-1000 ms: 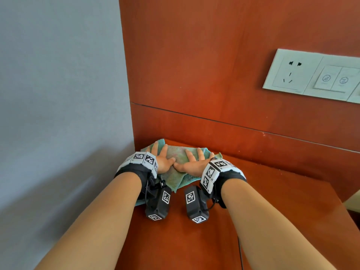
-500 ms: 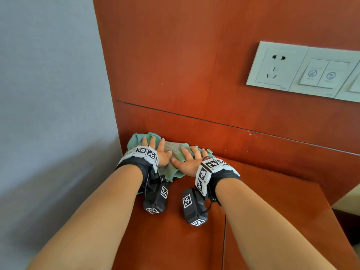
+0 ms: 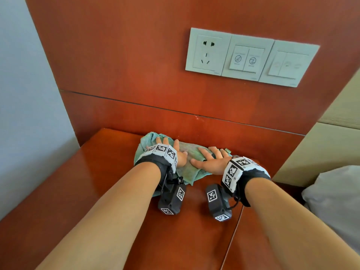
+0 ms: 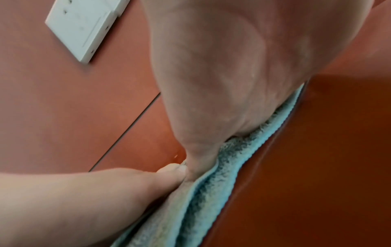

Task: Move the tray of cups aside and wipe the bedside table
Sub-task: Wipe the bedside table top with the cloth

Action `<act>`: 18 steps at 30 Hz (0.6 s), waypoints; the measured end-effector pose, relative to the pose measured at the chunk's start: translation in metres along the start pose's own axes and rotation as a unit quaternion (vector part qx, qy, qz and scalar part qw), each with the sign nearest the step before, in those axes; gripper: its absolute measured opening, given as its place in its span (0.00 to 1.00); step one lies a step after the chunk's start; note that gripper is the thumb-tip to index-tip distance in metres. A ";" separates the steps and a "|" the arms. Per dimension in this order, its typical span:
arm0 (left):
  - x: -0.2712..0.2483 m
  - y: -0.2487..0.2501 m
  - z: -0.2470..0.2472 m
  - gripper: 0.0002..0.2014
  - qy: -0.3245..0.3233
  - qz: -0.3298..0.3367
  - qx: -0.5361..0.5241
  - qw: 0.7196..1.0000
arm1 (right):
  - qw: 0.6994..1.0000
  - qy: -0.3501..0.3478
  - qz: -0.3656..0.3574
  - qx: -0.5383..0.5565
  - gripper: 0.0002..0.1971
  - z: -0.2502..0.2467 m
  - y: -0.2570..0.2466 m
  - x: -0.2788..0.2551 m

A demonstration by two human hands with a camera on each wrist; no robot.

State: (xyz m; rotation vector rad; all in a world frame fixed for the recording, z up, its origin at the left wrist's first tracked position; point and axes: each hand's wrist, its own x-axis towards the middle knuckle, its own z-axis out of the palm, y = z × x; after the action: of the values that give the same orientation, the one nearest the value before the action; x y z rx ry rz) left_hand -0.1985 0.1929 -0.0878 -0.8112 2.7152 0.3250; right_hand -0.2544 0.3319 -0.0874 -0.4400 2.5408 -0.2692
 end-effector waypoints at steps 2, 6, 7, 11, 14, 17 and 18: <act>-0.007 0.028 0.007 0.33 -0.006 0.022 0.008 1.000 | 1.000 0.002 0.014 0.017 0.43 -0.008 0.031 -0.005; -0.022 0.075 0.020 0.33 -0.006 0.049 0.004 0.999 | 0.999 0.024 0.029 0.017 0.42 -0.019 0.082 -0.013; -0.023 0.083 0.023 0.33 -0.004 0.052 0.003 0.999 | 0.999 0.029 0.028 0.030 0.42 -0.019 0.092 -0.012; -0.025 0.106 0.032 0.34 -0.015 0.075 0.005 0.997 | 0.988 0.019 0.014 0.152 0.44 -0.020 0.125 -0.012; -0.034 0.110 0.033 0.33 -0.022 0.089 0.010 0.996 | 0.986 0.013 0.024 0.167 0.49 -0.013 0.130 -0.017; -0.045 0.105 0.034 0.33 -0.012 0.113 0.025 0.993 | 0.979 0.022 0.048 0.199 0.52 -0.006 0.127 -0.027; -0.048 0.103 0.034 0.33 -0.007 0.119 0.029 0.992 | 0.978 0.021 0.053 0.202 0.51 -0.005 0.126 -0.030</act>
State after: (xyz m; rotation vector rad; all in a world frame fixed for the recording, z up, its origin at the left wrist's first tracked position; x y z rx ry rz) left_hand -0.2109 0.3111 -0.0898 -0.4676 2.7970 0.2989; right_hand -0.2652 0.4600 -0.1039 -0.1423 2.4521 -0.7422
